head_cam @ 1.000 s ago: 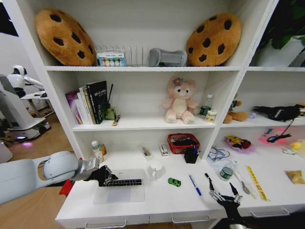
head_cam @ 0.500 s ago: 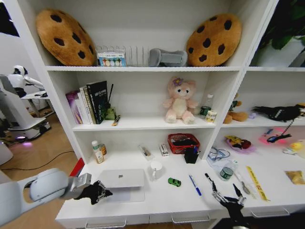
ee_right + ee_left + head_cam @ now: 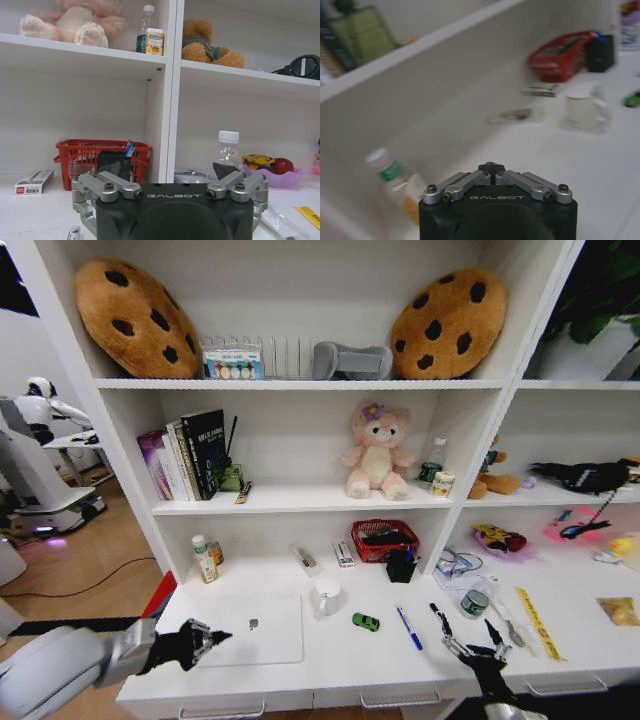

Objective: Organize the objects on the table.

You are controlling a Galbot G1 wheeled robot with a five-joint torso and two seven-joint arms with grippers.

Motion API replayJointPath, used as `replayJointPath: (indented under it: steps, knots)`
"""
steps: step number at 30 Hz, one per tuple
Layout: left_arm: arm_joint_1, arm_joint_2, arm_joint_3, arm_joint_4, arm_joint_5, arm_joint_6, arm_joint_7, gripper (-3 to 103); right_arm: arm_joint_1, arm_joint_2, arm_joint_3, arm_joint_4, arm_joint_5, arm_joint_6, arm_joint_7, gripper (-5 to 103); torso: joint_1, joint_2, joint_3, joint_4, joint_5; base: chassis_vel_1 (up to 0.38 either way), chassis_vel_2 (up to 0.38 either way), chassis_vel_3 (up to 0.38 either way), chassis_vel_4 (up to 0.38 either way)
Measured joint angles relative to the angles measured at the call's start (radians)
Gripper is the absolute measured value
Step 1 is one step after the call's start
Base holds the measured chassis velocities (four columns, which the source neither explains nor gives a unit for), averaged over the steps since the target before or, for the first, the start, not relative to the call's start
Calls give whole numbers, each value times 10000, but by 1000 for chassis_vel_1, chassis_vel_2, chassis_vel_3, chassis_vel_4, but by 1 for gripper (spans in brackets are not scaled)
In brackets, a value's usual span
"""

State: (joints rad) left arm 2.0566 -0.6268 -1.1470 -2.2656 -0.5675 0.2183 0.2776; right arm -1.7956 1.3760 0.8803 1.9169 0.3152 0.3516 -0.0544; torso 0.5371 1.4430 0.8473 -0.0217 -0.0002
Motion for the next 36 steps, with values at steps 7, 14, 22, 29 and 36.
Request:
replayJointPath:
  steps: [7, 14, 22, 29, 36]
  knots:
    - [-403, -3351, -475, -51, -140, -853, -1428, 15, -11, -144, -122, 537, 463, -821, 1023, 100, 0, -1, 0, 4, 4, 0, 0, 0, 0]
    - [-563, -5011, -459, -680, -150, -902, -1804, 38, -397, -232, -18, 1249, 556, -1174, 1090, 100, 0, -2, -1, -6, 6, 0, 0, 0, 0]
    - [-330, -7916, 275, -2291, 277, -504, -2449, 70, -1212, -544, 167, 2413, 378, -1387, 158, 100, 0, -1, 1, -4, 7, 0, 0, 0, 0]
    - [-169, -7759, 197, -2339, -284, -73, -2813, 92, -1093, -527, -120, 2549, 75, -1319, -203, 100, 0, -2, 1, 0, 3, 0, 0, 0, 0]
    - [-217, -6943, 112, -2341, -1003, 132, -2924, 100, -1006, -477, -233, 2552, -60, -1326, -443, 100, 3, -1, 2, -1, 1, 0, 0, 0, 0]
